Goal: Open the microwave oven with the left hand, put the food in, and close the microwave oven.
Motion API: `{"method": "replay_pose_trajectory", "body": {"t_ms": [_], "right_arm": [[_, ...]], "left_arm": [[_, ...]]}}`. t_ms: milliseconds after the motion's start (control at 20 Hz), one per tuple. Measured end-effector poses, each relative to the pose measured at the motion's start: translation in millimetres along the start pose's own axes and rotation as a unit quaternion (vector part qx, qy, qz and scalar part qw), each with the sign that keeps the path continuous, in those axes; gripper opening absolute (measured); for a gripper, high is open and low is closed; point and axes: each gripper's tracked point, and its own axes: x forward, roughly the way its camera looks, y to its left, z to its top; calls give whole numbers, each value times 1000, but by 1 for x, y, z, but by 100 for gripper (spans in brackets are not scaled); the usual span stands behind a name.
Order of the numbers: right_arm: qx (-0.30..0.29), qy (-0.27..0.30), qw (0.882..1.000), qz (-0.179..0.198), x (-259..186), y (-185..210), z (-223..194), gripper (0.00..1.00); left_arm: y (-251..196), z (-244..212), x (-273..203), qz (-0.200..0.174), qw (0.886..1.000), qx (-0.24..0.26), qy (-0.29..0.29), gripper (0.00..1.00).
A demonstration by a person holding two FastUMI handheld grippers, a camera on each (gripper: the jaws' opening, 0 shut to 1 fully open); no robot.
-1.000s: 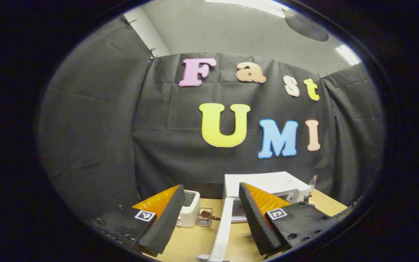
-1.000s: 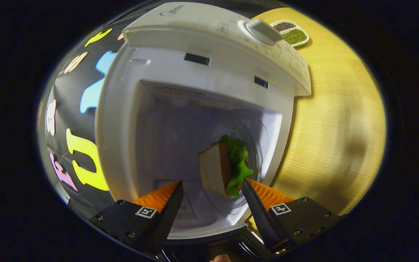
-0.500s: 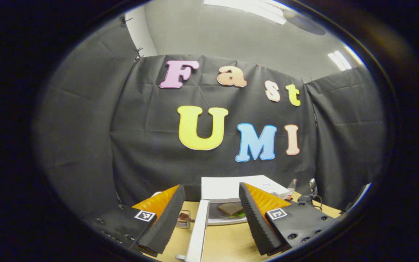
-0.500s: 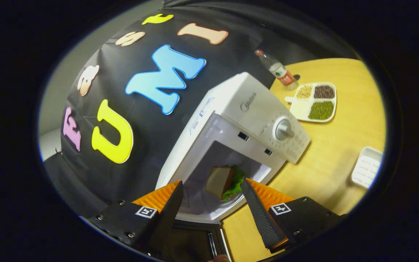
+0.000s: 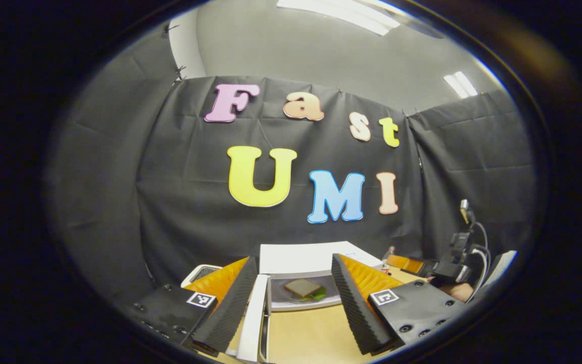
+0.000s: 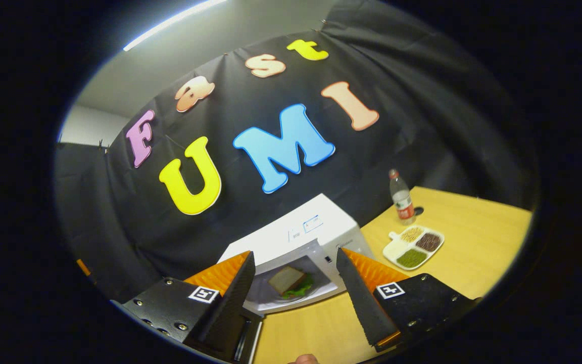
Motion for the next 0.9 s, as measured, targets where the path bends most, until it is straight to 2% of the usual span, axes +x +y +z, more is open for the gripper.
{"method": "replay_pose_trajectory", "body": {"t_ms": [50, 200, 400, 500, 600, 650, 700, 900], "right_arm": [[-30, -11, 999, -3, -12, -1, 13, 97], [-106, -28, 994, -11, -42, -5, 42, 97], [-162, -32, 986, -29, -68, -11, 59, 97], [-172, -38, 984, -30, -75, -10, 64, 97], [-171, -39, 984, -24, -81, -6, 68, 97], [-170, -39, 984, -23, -83, -7, 71, 97], [-169, -40, 985, -19, -84, -6, 73, 97], [-164, -38, 986, -12, -86, -1, 76, 97]], "left_arm": [[-2, -1, 0, 1, 1000, 4, 0, 95], [-10, -4, 3, -1, 1000, 12, 2, 97], [-16, -10, 5, 1, 1000, 24, 7, 93], [-18, -12, 6, 5, 1000, 22, 8, 97], [-16, -14, 4, 12, 1000, 20, 9, 97], [-16, -14, 3, 15, 1000, 18, 9, 93], [-15, -15, 2, 19, 1000, 17, 9, 97], [-13, -32, -3, 12, 999, 14, 35, 96]]}}
